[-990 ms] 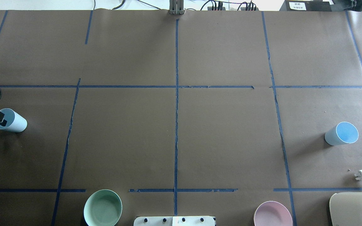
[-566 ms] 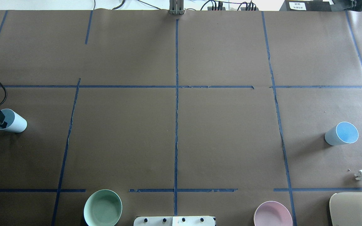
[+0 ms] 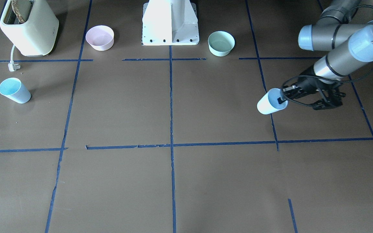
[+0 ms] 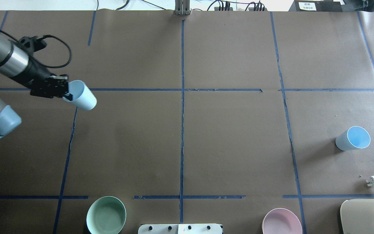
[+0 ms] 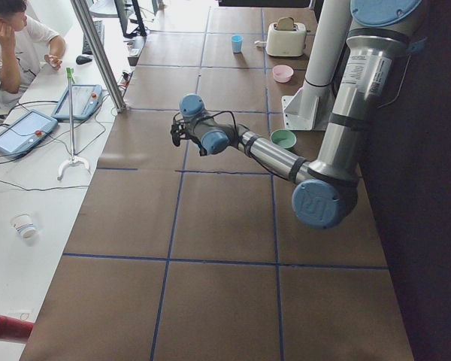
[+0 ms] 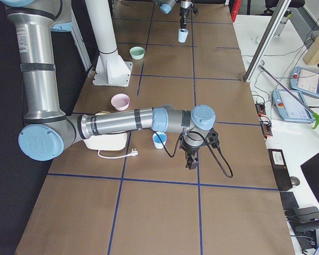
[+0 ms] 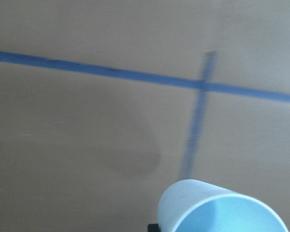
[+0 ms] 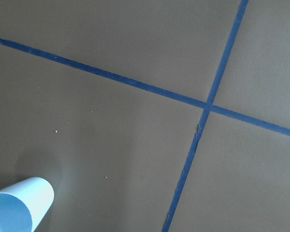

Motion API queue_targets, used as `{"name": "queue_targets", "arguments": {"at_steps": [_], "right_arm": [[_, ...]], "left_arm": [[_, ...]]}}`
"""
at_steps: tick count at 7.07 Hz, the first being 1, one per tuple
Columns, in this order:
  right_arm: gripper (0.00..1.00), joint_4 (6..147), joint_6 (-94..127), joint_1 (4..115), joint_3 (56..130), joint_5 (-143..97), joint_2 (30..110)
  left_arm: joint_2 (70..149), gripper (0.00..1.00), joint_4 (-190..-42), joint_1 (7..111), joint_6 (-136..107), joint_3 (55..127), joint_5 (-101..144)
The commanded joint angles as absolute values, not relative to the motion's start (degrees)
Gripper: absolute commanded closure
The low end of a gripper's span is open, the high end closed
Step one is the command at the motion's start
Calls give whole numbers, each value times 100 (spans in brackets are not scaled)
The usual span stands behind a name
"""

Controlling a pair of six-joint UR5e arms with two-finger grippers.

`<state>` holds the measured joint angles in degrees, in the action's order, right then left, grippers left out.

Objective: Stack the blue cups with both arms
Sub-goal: 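Carry the cup with the left gripper to the table center and lower it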

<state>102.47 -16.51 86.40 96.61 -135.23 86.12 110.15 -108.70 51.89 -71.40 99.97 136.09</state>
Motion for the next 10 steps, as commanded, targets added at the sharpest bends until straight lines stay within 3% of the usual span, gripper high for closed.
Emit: {"name": "queue_targets", "arguments": {"at_steps": [1,4,7,8,9,10], "right_arm": [[0,10160,-1644,8640,9659,-13727,8648],[0,10160,-1617,8578,9659,-14166,8728],[0,10160,-1617,8438,9650,-14361,8728],[0,10151,-1626,8429,9668,-14361,8728],[0,10151,-1626,8359,9677,-14379,8719],[0,10151,-1617,8315,9668,-14527,8719]], "left_arm": [[12754,100,-9805,3908,-8331,9854,12454],[13350,100,-9650,3094,-8332,8941,11356],[13403,100,-9721,2927,-8315,8842,11347],[13403,92,-9729,2927,-8297,8833,11347],[13403,77,-9895,2918,-8297,8816,11347],[13395,40,-10062,2918,-8297,8798,11347]]}}
